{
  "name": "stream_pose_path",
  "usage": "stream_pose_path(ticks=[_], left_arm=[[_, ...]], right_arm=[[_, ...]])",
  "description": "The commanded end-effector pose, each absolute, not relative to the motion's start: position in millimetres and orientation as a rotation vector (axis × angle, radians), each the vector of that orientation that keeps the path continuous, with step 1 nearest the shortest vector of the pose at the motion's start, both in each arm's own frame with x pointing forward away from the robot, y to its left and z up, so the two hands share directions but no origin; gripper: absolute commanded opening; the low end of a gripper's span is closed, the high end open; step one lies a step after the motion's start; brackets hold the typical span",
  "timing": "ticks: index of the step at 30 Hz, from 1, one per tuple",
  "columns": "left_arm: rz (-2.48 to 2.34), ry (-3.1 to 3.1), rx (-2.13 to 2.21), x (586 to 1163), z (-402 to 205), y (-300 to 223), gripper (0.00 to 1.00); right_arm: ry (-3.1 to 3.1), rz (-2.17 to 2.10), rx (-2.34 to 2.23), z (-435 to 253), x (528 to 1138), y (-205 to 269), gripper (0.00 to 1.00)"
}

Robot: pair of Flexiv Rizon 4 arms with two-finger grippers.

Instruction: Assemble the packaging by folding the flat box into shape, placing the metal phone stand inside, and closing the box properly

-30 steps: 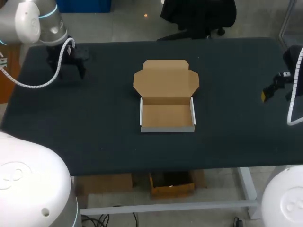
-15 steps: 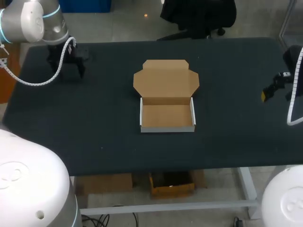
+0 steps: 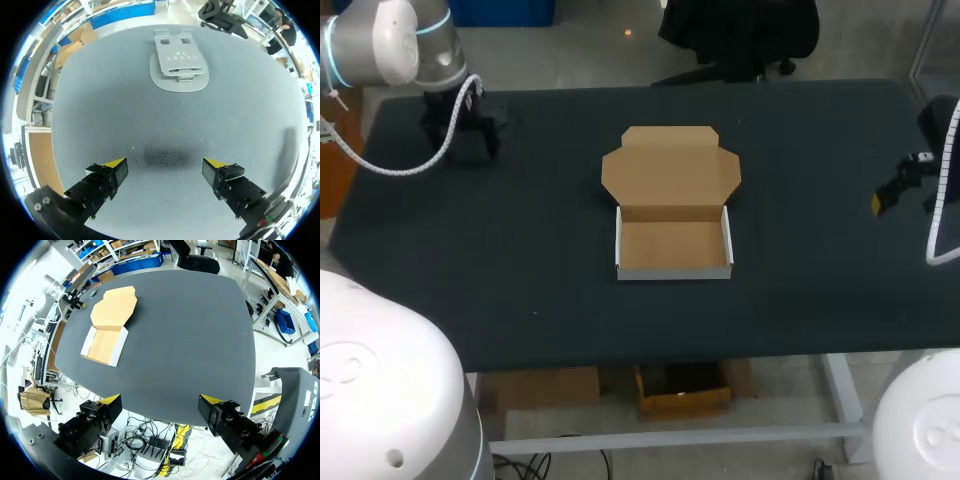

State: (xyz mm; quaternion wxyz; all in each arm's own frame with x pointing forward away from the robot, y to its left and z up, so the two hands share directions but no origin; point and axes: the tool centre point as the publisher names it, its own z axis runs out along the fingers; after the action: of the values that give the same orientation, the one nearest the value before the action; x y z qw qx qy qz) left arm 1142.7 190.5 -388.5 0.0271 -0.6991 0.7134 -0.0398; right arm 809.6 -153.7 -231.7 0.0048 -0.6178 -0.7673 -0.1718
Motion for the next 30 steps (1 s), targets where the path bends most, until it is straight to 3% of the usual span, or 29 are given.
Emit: stream_pose_path(ticks=[1,30], left_arm=[[-0.111,2.202,-2.173,1154,-392,192,1.0],[-0.136,2.158,-2.179,1179,-391,206,1.0]], right_arm=[[-2.402,-0.535,-1.93,-229,809,-155,1.0],[-2.402,-0.535,-1.93,-229,809,-155,1.0]])
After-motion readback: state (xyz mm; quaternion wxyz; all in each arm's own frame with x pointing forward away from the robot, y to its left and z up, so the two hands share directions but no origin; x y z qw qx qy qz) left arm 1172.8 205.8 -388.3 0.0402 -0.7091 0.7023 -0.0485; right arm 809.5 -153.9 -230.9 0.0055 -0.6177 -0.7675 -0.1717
